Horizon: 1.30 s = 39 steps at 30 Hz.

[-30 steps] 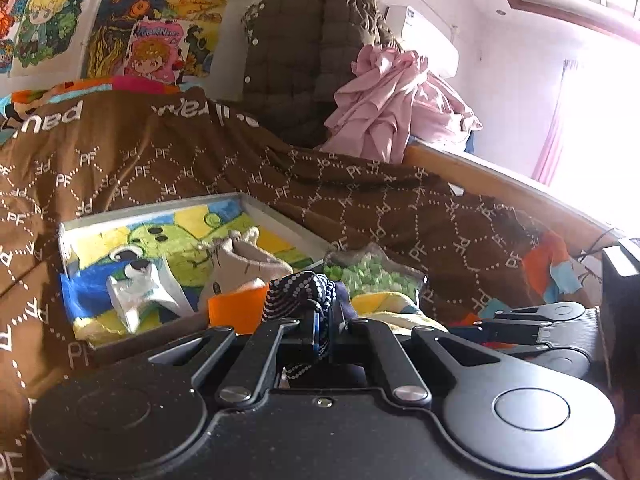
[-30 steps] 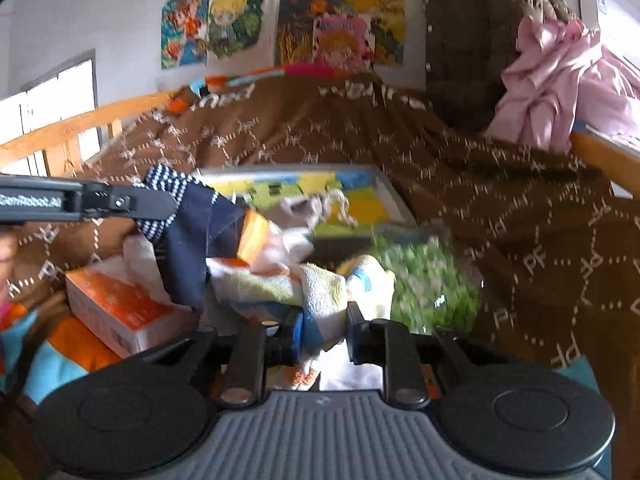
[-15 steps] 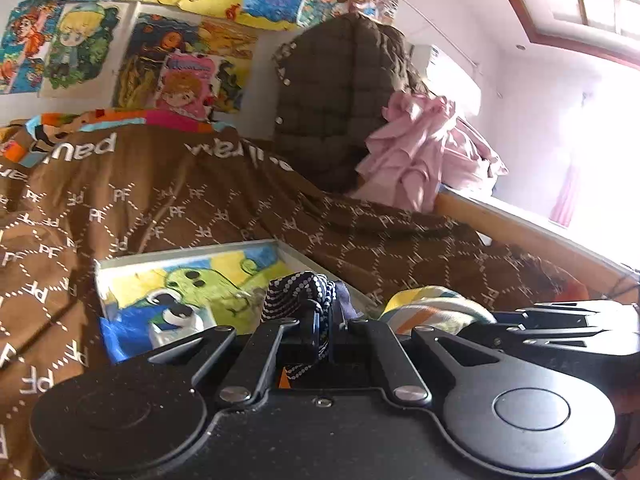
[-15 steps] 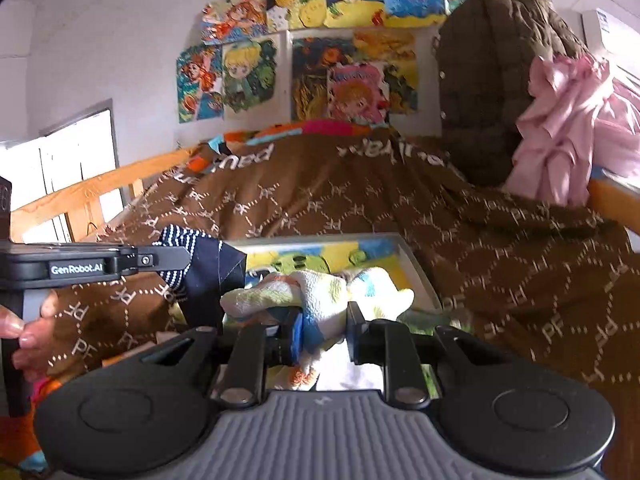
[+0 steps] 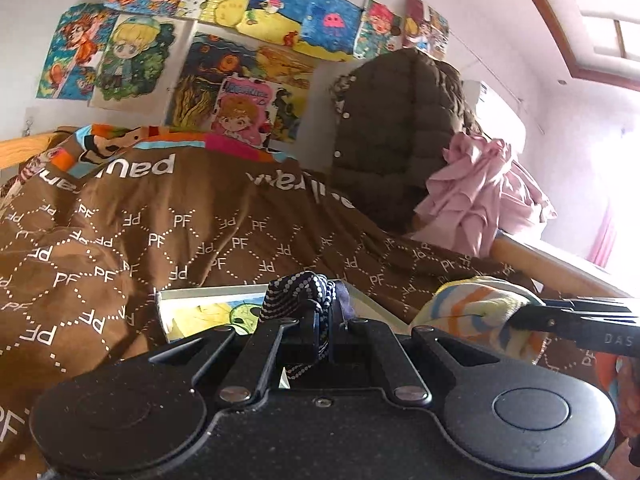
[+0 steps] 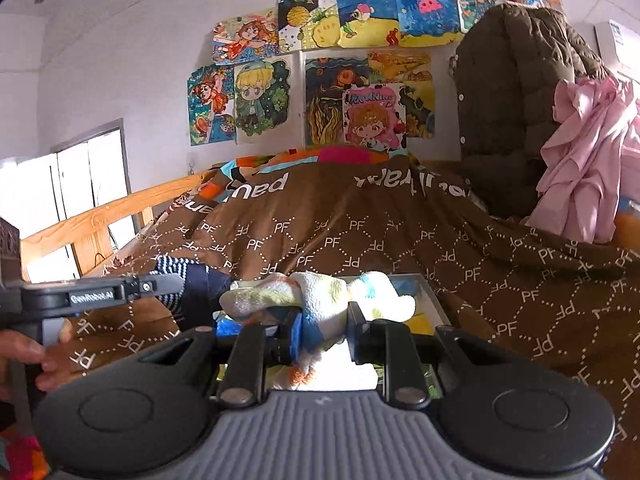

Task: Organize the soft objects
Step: 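Open the right tool to drop the striped towel while the left tool releases the navy sock into the tray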

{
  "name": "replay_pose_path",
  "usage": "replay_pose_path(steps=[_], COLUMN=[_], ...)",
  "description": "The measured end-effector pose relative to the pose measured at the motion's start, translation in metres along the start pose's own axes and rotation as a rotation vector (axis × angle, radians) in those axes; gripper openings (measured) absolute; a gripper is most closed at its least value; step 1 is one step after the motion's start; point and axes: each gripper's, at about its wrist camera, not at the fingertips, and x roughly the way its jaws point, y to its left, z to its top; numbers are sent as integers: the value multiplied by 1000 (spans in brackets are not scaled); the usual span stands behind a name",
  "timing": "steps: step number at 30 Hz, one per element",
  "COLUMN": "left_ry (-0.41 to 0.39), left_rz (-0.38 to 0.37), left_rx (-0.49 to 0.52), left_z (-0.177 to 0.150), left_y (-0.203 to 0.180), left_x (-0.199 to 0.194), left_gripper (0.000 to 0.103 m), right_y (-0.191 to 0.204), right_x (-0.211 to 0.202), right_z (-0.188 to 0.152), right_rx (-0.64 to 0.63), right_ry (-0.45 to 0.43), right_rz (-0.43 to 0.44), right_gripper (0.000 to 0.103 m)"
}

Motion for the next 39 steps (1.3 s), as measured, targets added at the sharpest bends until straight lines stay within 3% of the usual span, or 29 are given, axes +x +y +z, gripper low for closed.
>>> replay_pose_path(steps=[7,13,18,24,39], left_ry=[-2,-11,-16,-4,85], left_rz=[-28,-53,-41,-24,13], left_rx=[-33,-46,-50,-54,-44], left_z=[-7,-10,-9,-11,-24], left_y=[14,23,32,42,55], left_x=[12,20,25,25,54], left_gripper=[3,3,3,3,4], right_y=[-5,5,15,23,20], right_x=[-8,1,23,50,137], right_z=[14,26,29,11,-8], right_rx=[59,-9,-15,39,135], right_ry=[5,-12,12,134,177], right_rz=[10,1,28,112,79], right_gripper=[25,26,24,24,26])
